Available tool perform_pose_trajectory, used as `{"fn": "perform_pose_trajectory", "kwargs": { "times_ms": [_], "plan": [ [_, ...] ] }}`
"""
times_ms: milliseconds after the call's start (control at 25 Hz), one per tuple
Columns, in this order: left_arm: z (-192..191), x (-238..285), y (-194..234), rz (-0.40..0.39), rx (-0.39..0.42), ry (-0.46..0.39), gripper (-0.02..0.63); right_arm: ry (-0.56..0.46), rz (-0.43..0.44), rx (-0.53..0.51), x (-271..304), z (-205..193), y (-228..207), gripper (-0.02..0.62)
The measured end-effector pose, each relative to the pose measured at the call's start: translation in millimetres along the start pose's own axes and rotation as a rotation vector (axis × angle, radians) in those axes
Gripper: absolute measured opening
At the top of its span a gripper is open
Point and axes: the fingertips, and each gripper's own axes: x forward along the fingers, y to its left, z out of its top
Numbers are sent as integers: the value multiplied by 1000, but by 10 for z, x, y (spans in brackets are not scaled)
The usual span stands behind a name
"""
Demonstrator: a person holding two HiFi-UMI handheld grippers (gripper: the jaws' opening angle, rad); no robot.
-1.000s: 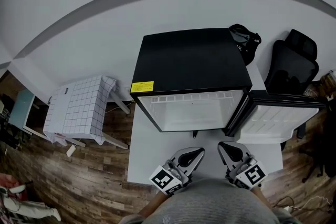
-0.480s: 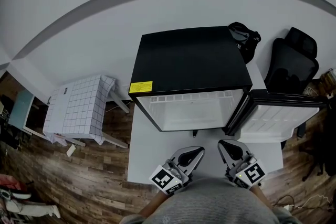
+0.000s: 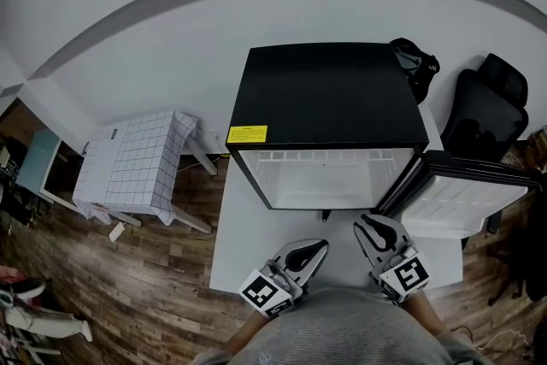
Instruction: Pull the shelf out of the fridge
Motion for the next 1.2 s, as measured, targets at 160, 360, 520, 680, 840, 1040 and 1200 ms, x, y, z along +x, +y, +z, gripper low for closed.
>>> {"fn": "perform_pose_trajectory", "kwargs": {
  "times_ms": [160, 360, 520, 680, 840, 1040, 1200],
  "plan": [
    [33, -79, 54, 16, -1, -5, 11, 81, 39, -81, 124, -84, 90, 117],
    [71, -182, 138, 28, 1, -7, 11, 140, 36, -216, 285, -63, 128, 120],
    [78, -271, 177, 29, 7, -3, 11, 181, 25, -282, 405, -73, 122, 123],
    [72, -368, 209, 32, 6, 3, 11, 217, 15, -328, 512, -103, 126, 127],
    [75, -446, 233, 34, 6, 7, 11, 249, -10, -361, 612, -204, 136, 137],
    [77, -533, 242, 30, 11, 15, 11, 269, -37, -439, 723, -228, 149, 144],
    [96, -575, 268, 32, 2, 12, 11, 287, -51, -513, 812, -221, 142, 147]
  ]
}}
